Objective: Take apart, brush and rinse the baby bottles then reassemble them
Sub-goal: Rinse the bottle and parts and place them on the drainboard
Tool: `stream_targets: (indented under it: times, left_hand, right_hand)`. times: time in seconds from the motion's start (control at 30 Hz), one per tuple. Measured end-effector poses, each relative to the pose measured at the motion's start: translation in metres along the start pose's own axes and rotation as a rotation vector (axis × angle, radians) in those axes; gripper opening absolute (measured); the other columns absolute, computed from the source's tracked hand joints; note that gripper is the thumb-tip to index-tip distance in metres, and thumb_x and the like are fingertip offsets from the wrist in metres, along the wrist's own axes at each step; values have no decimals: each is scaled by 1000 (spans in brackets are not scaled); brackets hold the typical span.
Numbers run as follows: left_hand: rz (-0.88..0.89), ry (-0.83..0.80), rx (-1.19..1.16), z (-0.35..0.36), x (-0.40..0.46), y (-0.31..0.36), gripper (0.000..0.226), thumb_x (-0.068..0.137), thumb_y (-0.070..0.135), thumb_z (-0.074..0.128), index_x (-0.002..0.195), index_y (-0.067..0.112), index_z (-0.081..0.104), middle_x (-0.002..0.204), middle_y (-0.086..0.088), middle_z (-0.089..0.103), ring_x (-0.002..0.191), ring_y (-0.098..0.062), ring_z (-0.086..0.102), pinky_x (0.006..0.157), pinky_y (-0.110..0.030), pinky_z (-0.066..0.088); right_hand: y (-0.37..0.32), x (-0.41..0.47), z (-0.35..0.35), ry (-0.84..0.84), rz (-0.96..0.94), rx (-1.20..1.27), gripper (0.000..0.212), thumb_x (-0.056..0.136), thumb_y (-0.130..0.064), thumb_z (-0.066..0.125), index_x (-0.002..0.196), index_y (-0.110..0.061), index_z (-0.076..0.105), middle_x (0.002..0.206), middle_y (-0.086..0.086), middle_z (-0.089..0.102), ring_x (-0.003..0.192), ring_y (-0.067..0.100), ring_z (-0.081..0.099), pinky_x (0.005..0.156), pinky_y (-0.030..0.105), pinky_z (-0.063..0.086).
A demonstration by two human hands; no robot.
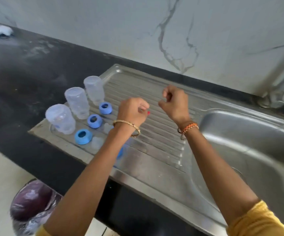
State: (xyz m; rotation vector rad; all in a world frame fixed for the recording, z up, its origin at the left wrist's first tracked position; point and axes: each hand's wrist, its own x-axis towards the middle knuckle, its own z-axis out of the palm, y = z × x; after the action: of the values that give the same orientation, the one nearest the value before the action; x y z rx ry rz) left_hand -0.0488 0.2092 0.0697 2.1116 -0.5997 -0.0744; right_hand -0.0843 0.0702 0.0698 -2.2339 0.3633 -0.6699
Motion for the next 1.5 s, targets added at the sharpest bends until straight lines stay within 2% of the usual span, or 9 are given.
stream_targets:
  times: [0.1, 0.23, 0.43, 0.6, 0.87, 1.07, 1.23, 1.4, 1.5]
  left_hand:
    - [-10, -130, -89, 49, -19, 17, 33, 66, -5, 75, 58, 20, 55, 57, 6, 54, 44, 7, 48, 54, -12, 38]
    - [-37, -300, -128, 120, -49, 38, 37, 65, -12, 69, 54, 19, 53, 51, 11, 48, 42, 10, 47, 49, -6, 31]
    - [-98, -551, -60, 211, -82, 60, 22, 76, -4, 64, 95, 2, 72, 89, -9, 70, 73, -4, 61, 61, -4, 39]
    - [-186, -656, 105, 253, -88, 55, 29, 83, 0, 57, 110, 8, 67, 114, -8, 67, 111, -20, 59, 96, -23, 43]
    - [-216, -537, 323, 252, -79, 38, 37, 88, -7, 42, 118, 3, 62, 128, -15, 57, 122, -27, 50, 104, -25, 33]
    - [-245, -389, 388, 251, -74, 31, 36, 87, -8, 43, 113, 4, 64, 131, -17, 48, 117, -32, 51, 98, -26, 35]
    - [-204, -397, 381, 256, -75, 30, 30, 88, -3, 48, 112, 4, 64, 129, -15, 49, 115, -31, 51, 98, -28, 35]
    - [-102, -350, 298, 258, -76, 34, 23, 85, 3, 59, 107, 5, 66, 125, -14, 50, 116, -26, 50, 98, -25, 33]
    - [-68, -367, 299, 259, -80, 35, 23, 85, 6, 61, 108, 5, 65, 125, -12, 47, 114, -24, 50, 97, -25, 36]
  right_hand:
    - [31, -34, -46, 130, 31, -96, 48, 65, 8, 56, 51, -29, 31, 50, -15, 35, 51, 13, 36, 50, 15, 28]
    - [89, -84, -99, 153, 136, -236, 47, 63, 10, 54, 49, -28, 32, 49, -9, 38, 57, 20, 42, 52, 21, 24]
    - [175, -143, -152, -394, 468, -417, 19, 71, -4, 69, 78, -22, 67, 82, 4, 67, 84, 20, 61, 68, 19, 38]
    - [220, -161, -155, -718, 620, -479, 47, 82, -20, 68, 126, -9, 54, 128, 9, 53, 118, 25, 50, 85, 22, 36]
    - [213, -160, -123, -814, 284, -316, 39, 74, -17, 75, 111, -12, 65, 108, 10, 65, 89, 16, 57, 82, 22, 41]
    - [210, -178, -74, -1047, 72, -438, 44, 84, -30, 66, 125, -19, 56, 117, 11, 62, 111, 28, 53, 84, 31, 41]
    - [217, -180, -74, -903, 130, -367, 23, 89, -24, 58, 106, -9, 64, 105, 15, 66, 100, 32, 59, 78, 32, 42]
    - [230, -145, -116, -266, 553, 122, 5, 79, -9, 70, 79, -11, 65, 75, 5, 66, 73, 21, 62, 70, 26, 47]
    - [239, -131, -153, 84, 877, 663, 21, 83, 3, 62, 93, -14, 56, 71, 2, 57, 60, 12, 52, 56, 17, 48]
